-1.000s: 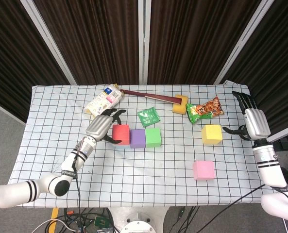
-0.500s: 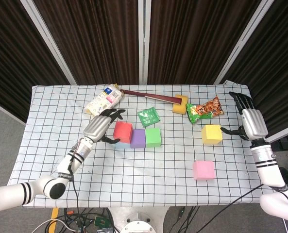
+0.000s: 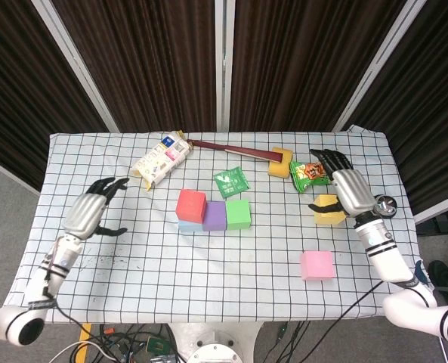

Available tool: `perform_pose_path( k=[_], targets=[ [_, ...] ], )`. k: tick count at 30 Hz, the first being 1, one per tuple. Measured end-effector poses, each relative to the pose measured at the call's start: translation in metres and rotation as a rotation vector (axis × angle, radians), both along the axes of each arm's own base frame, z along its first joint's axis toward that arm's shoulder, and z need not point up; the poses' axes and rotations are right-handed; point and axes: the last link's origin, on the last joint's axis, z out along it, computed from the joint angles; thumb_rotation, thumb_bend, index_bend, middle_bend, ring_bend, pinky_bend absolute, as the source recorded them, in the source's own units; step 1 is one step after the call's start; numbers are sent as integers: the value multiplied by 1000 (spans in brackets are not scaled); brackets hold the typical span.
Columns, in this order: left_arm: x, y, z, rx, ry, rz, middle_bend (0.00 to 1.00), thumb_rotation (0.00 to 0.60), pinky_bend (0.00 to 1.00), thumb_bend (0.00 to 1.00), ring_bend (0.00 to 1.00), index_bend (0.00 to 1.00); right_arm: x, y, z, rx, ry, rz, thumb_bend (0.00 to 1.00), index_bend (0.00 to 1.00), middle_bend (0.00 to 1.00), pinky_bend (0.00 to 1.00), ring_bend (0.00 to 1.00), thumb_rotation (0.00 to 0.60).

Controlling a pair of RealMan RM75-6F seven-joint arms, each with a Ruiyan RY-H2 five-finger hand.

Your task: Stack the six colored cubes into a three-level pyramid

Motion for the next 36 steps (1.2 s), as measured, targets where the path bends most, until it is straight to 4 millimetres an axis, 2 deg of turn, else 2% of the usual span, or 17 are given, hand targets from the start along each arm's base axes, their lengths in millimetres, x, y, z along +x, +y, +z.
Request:
perform_pose_path(
  k=[3,6,12,16,22,28,36],
  targets=[
    [-31,-21,14,35,22,-1,198,600,123,36,73,131,24,-6,-16,47,23,28,0,0,60,0,0,600],
    [-55,-42,25,69,35,3,199,600,122,34,73,132,50,-13,-33,83,30,44,0,0,63,0,0,600],
    [-77,-81,31,83,-3,44,198,600,121,35,73,132,94,-20,-71,157,-50,-5,0,0,98,0,0,600],
    [-84,-89,34,80,-25,51,198,600,121,34,73,132,126,-18,-100,225,-89,-45,0,0,99,0,0,600],
    [-93,-93,41,82,-66,64,198,600,120,32,73,132,173,-8,-129,282,-59,-17,0,0,99,0,0,600],
    [-102,-97,44,97,-83,78,198,600,121,32,73,132,201,4,-155,315,-44,-12,0,0,87,0,0,600],
    [-113,-102,46,102,-99,104,197,600,120,32,73,132,218,8,-189,269,-23,-42,0,0,82,0,0,600]
  ],
)
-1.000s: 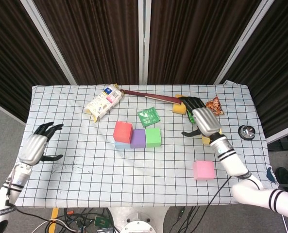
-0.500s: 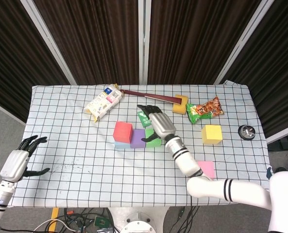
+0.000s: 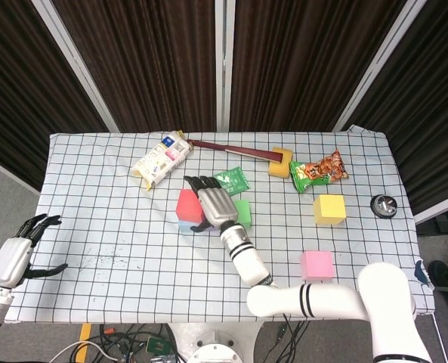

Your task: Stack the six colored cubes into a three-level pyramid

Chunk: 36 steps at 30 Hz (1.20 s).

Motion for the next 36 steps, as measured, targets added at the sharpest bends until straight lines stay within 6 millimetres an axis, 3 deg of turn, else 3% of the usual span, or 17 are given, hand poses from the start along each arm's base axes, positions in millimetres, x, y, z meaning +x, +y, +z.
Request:
perform_pose_path(
  k=[14,36],
  targets=[
    [-4,-2,4,9,-16,-15,195,600,122,32,73,132,5,-1,-11,-45,57,-24,8,0,192,0,0,600],
    [-6,-2,4,9,-32,-10,194,600,123,30,73,132,1,-5,-18,-76,54,-50,149,0,358,0,0,600]
  ],
)
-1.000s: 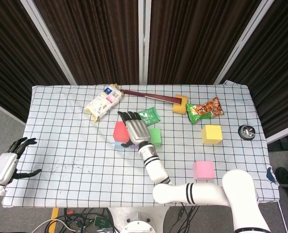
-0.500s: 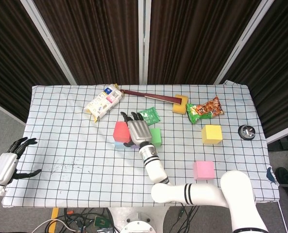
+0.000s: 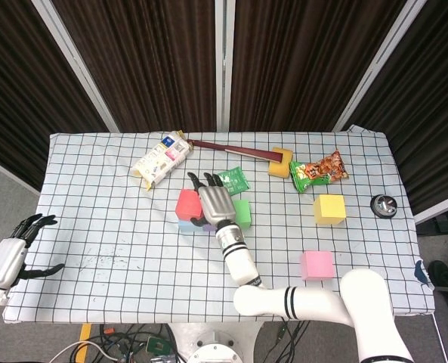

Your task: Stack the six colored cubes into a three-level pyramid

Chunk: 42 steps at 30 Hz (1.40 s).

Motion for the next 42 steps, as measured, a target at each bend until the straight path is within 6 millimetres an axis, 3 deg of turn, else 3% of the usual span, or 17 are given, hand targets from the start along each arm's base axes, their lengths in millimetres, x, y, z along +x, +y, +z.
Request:
perform_pose_path(
  k=[15,25,42],
  targets=[
    [1,2,-2,-16,1,0,194,600,122,30,73,132,6,-5,22,19,-70,75,156,0,378,0,3,600],
    [5,7,-2,-3,40,-21,195,600,122,31,73,132,-14,-19,37,162,-101,165,154,0,393,0,3,600],
    [8,9,-9,-9,70,-33,194,600,122,31,73,132,-46,-28,41,157,-22,258,154,0,405,0,3,600]
  ],
)
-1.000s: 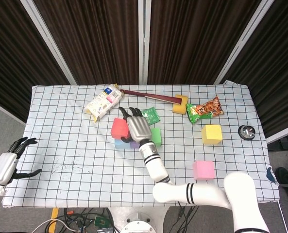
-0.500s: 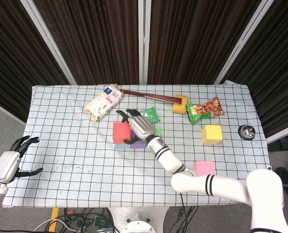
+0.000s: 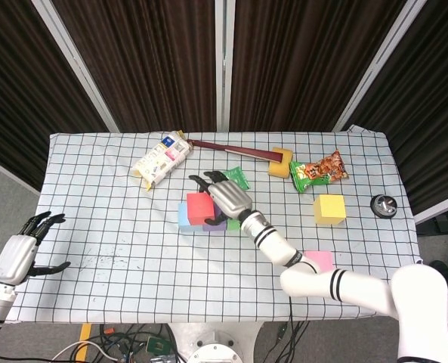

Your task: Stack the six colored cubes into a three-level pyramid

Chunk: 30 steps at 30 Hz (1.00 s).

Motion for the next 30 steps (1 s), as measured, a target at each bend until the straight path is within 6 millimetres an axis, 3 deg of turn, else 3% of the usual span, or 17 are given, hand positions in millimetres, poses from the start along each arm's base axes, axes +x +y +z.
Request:
perform_pose_path(
  k=[30],
  targets=[
    [-5,-2,0,-3,-20,18,194,600,122,32,73,132,1,1,-15,-24,4,-35,156,0,404,0,3,600]
  ],
)
